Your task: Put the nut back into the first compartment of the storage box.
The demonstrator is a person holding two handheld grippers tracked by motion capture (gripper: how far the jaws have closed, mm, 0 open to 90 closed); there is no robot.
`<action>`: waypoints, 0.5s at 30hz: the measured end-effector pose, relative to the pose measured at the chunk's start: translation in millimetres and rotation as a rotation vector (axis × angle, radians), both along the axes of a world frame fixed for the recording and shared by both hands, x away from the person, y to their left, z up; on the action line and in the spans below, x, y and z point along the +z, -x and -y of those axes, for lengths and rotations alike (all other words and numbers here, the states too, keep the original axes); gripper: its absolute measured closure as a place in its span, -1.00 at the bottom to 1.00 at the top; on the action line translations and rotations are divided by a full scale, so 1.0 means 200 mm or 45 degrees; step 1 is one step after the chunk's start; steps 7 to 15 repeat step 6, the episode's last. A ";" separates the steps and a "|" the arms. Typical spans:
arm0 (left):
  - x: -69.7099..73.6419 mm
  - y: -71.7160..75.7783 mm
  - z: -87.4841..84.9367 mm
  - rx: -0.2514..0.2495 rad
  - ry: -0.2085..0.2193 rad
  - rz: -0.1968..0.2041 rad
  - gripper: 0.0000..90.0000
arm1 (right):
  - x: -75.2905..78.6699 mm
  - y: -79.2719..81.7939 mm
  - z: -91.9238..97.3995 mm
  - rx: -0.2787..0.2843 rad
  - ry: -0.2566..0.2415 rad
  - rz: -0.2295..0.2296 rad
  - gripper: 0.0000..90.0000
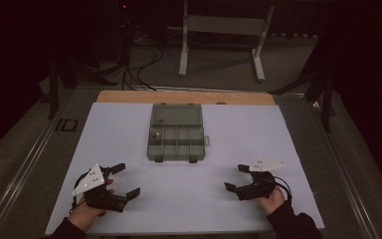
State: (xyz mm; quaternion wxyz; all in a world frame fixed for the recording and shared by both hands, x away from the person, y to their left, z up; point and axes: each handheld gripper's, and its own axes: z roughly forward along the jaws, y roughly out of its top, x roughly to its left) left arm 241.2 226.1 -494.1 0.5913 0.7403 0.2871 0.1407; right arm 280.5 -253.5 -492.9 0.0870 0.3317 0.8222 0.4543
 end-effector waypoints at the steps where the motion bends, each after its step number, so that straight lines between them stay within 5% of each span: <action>1: 0.00 0.00 0.00 -0.001 0.001 -0.001 -0.99 | -0.01 0.00 0.01 0.006 0.013 0.005 -0.76; 3: 0.00 0.00 0.00 -0.001 -0.001 -0.001 -0.99 | -0.03 0.01 0.01 0.014 0.051 0.026 -0.76; 15: 0.00 0.00 0.00 -0.003 -0.002 0.000 -0.99 | -0.03 0.01 0.01 0.015 0.045 0.030 -0.76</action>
